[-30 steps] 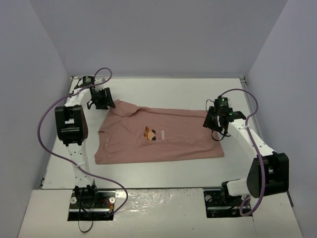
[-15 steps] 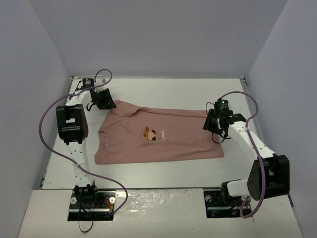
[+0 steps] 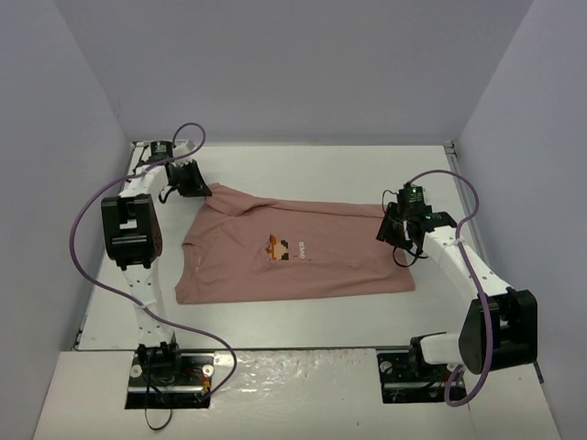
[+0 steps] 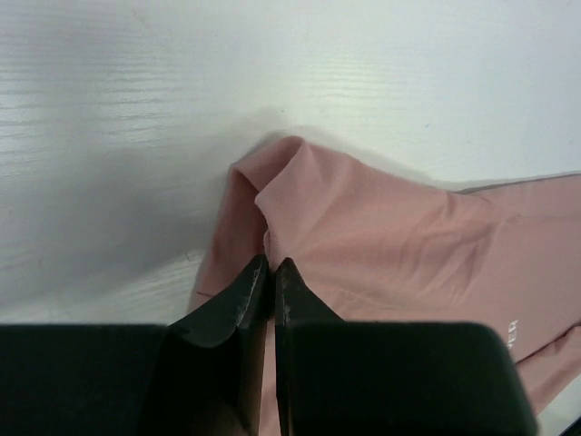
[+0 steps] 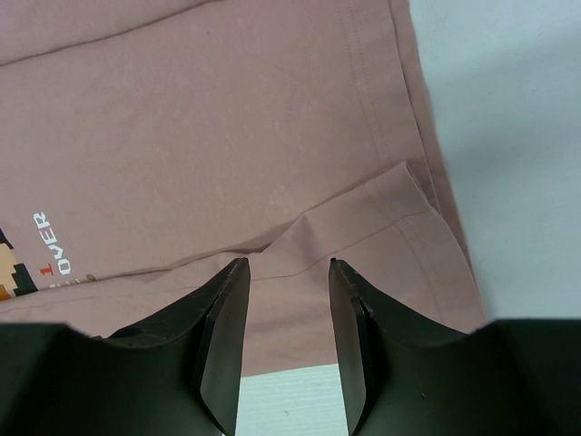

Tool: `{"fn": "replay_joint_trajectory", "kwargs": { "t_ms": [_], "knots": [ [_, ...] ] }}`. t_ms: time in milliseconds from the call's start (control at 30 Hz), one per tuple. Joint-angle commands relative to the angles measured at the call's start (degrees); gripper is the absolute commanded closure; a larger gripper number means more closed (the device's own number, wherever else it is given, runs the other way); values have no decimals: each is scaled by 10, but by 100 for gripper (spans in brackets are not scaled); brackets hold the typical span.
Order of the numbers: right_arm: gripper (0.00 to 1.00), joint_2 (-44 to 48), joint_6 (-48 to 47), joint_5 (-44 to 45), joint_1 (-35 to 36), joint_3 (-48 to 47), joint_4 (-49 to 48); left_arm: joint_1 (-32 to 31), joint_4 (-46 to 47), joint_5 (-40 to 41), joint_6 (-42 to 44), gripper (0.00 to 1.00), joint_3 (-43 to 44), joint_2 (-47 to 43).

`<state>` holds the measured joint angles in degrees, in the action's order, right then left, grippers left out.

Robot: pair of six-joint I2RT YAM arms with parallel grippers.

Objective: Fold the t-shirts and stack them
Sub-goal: Grap the side of the flattened tshirt furthest away from the robot with both arms

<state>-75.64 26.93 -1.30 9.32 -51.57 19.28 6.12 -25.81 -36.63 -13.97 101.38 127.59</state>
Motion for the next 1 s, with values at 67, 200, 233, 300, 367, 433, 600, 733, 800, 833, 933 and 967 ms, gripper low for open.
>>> {"fn": "replay_joint_trajectory", "kwargs": {
  "t_ms": [67, 200, 233, 300, 367, 433, 600, 733, 800, 833, 933, 967],
  "knots": [
    [62, -21, -3, 32, -3, -51, -11, -5, 13, -4, -53, 100, -4, -99],
    [62, -50, -3, 54, -4, -82, -12, -12, -6, 5, -76, 100, -27, -129],
    [62, -56, -4, 65, -4, -93, -11, -14, -10, 9, -81, 100, -32, -141],
    [62, -85, -5, 80, -6, -116, -12, -13, -19, 18, -108, 100, -47, -159],
    [63, -109, -12, 91, -9, -137, -13, -14, -28, 20, -133, 100, -64, -177],
    [63, -136, -15, 98, -12, -160, -14, -15, -27, 15, -153, 100, -78, -190],
    [63, -221, -9, 97, -27, -220, -15, -22, -30, 14, -183, 100, -113, -233],
    [62, -267, 13, 104, -47, -240, -16, -22, -44, 11, -182, 100, -116, -248],
    [62, -284, 21, 108, -55, -248, -16, -23, -46, 9, -185, 100, -117, -250],
    [62, -290, 26, 110, -58, -251, -17, -23, -45, 9, -185, 100, -118, -252],
    [62, -310, 32, 111, -63, -260, -20, -24, -45, 10, -180, 100, -121, -254],
    [62, -315, 36, 111, -63, -262, -23, -24, -46, 10, -178, 100, -122, -254]
  ]
}}
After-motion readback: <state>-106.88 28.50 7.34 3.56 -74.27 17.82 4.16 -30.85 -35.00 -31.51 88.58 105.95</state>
